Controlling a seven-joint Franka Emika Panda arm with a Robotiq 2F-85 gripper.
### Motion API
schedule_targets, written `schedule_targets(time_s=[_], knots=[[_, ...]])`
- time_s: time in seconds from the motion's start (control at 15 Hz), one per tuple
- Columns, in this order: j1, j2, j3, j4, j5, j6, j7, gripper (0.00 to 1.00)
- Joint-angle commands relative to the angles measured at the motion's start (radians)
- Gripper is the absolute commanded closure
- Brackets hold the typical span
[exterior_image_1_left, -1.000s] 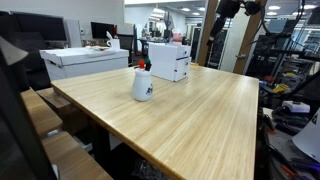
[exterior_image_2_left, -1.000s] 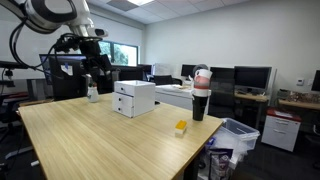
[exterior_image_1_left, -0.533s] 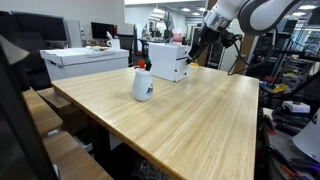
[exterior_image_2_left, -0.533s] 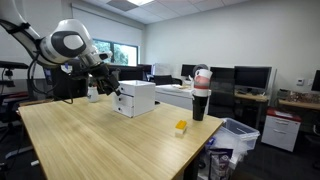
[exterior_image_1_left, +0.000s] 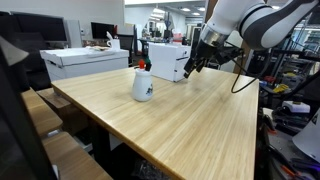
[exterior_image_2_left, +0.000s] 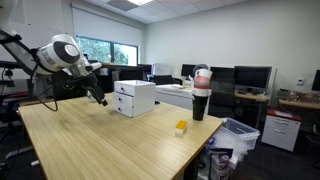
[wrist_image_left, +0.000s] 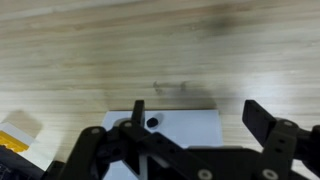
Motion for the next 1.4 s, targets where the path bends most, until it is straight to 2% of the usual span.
schedule_targets(time_s=[0.0, 0.13, 0.4, 0.73, 0.8, 0.93, 1.0, 1.33], knots=[[-0.017, -0.017, 0.048, -0.024, -0.067, -0.022, 0.122, 0.0], [-0.008, -0.016, 0.047, -0.033, -0.069, -0.034, 0.1, 0.0], [0.017, -0.026, 0.005, -0.074, -0.017, -0.014, -0.032, 0.0], [0.127, -0.014, -0.107, -0.084, 0.227, 0.04, -0.332, 0.0], [0.17, -0.025, -0.137, -0.073, 0.316, 0.007, -0.402, 0.0], [0.211, -0.045, -0.161, -0.057, 0.402, -0.049, -0.455, 0.0], [0.295, -0.056, -0.245, -0.046, 0.406, -0.084, -0.452, 0.0], [0.386, -0.124, -0.325, 0.011, 0.417, -0.252, -0.438, 0.0]])
